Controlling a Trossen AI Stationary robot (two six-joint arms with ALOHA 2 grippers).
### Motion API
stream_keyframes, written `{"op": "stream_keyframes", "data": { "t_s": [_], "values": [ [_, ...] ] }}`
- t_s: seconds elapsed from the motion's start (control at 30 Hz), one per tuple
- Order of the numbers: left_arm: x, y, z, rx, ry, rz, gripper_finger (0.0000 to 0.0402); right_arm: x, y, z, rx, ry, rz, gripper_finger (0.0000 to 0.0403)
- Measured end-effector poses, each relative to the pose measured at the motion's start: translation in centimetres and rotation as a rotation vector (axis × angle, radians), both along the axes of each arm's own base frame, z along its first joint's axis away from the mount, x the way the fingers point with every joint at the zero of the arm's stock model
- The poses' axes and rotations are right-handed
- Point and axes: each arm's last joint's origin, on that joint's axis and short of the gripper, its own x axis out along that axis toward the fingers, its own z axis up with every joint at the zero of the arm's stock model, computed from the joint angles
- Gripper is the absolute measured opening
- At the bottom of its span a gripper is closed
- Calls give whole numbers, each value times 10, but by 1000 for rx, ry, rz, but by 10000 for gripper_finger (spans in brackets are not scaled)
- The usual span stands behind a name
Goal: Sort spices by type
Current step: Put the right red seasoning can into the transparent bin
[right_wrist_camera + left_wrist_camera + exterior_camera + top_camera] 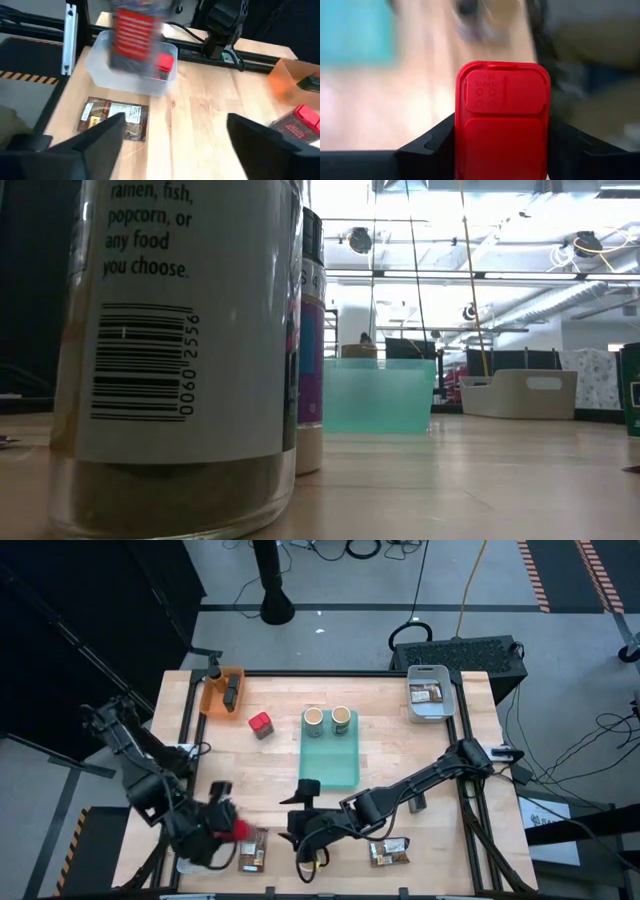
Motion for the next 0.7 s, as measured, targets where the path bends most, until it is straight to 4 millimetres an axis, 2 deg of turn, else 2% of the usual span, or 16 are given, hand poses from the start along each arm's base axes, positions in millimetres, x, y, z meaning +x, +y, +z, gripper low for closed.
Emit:
{"op": "stream_keyframes", "data": {
  "t_s": [0.13, 0.33, 0.53, 0.7],
  "values": [
    [-26, -15, -7, -61, 149, 2, 217, -1, -1, 4, 16, -13, -9, 358],
    [-58, -42, -17, -80, 208, 48, 217, 1, -3, 4, 19, -20, -12, 346],
    [-61, -55, -44, 153, 224, 46, 217, 1, -3, 5, 23, -28, -13, 341],
    [-58, -64, -58, 219, 240, 23, 217, 1, -3, 5, 24, -27, -13, 341]
  ]
}}
